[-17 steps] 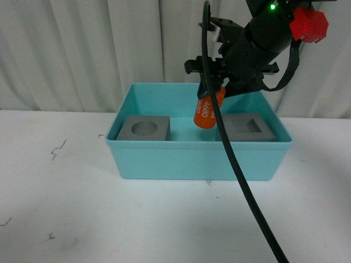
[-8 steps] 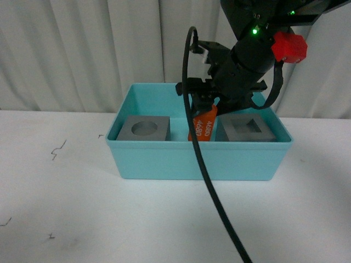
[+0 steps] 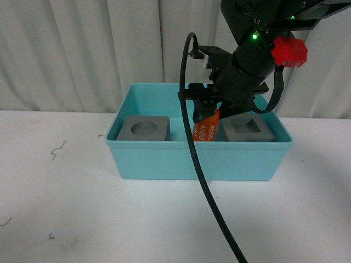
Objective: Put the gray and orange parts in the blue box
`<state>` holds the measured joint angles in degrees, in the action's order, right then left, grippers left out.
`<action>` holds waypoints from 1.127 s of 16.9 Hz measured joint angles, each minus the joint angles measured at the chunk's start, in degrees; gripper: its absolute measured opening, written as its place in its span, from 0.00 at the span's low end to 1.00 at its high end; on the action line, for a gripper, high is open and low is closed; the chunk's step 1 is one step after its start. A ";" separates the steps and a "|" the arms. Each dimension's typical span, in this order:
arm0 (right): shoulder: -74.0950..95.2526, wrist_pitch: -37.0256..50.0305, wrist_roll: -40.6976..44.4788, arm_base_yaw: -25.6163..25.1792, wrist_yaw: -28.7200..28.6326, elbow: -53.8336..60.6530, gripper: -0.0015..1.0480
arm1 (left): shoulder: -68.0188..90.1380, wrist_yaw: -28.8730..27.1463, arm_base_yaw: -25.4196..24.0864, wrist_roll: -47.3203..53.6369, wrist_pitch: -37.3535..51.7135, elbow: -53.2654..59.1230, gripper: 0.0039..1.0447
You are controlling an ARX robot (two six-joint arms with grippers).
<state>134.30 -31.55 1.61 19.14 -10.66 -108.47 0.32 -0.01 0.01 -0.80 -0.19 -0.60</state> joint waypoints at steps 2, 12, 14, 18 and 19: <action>0.59 -0.17 0.46 0.07 0.28 -0.31 0.45 | 0.00 0.00 0.00 0.00 0.00 0.00 0.94; -0.66 0.94 0.83 -0.42 -0.22 0.24 0.94 | 0.00 0.00 0.00 0.00 -0.02 0.00 0.94; -1.79 1.38 0.83 -0.85 -0.42 0.35 0.94 | 0.00 0.00 0.00 0.00 -0.02 0.00 0.94; -7.45 8.11 0.70 -1.20 -1.38 4.09 0.94 | 0.00 0.00 0.00 0.00 0.00 0.00 0.94; -10.58 11.32 0.83 -1.20 -1.38 7.08 0.94 | 0.00 0.00 0.00 0.00 0.00 0.00 0.94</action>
<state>123.72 -20.23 2.44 17.93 -12.03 -101.38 0.32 -0.01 0.01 -0.80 -0.19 -0.60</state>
